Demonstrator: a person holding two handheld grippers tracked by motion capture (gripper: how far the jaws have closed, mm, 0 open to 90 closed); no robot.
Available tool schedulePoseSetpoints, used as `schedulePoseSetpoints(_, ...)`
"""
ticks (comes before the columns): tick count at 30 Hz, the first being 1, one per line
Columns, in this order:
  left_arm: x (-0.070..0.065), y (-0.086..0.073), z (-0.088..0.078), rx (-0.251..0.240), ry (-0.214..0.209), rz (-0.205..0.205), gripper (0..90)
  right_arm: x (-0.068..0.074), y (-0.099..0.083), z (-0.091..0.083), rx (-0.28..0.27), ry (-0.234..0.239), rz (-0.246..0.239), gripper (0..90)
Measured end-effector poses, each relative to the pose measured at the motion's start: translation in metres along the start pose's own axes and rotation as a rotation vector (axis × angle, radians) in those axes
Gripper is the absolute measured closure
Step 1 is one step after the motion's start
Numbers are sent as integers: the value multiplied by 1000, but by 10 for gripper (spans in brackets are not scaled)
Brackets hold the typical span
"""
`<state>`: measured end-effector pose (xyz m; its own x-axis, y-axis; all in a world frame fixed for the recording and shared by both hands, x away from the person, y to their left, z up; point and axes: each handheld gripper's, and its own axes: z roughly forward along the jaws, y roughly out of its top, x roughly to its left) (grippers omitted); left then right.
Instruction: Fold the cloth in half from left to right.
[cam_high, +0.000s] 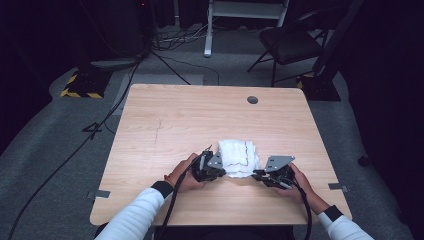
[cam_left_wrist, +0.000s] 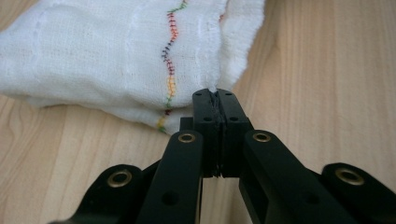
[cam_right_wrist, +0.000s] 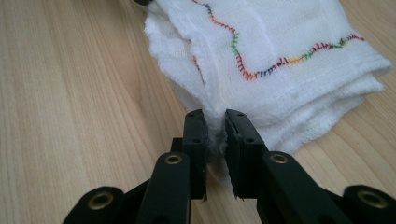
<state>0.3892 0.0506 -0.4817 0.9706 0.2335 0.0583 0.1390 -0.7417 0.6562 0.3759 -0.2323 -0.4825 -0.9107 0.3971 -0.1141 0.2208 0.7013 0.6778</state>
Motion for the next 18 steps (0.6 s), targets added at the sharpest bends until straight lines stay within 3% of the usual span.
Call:
schedulePoseSetpoints(9, -6, -11, -11, -8, 8, -8, 877, 0, -8, -8, -11, 1, 20, 763)
schedulePoseSetpoints(14, -7, -14, -20, -24, 11, -12, 855, -2, -11, -14, -31, -21, 46, 635)
schedulePoseSetpoints(18, -6, -16, -29, -50, 58, -34, 750, -8, -11, -21, -63, -43, 77, 527)
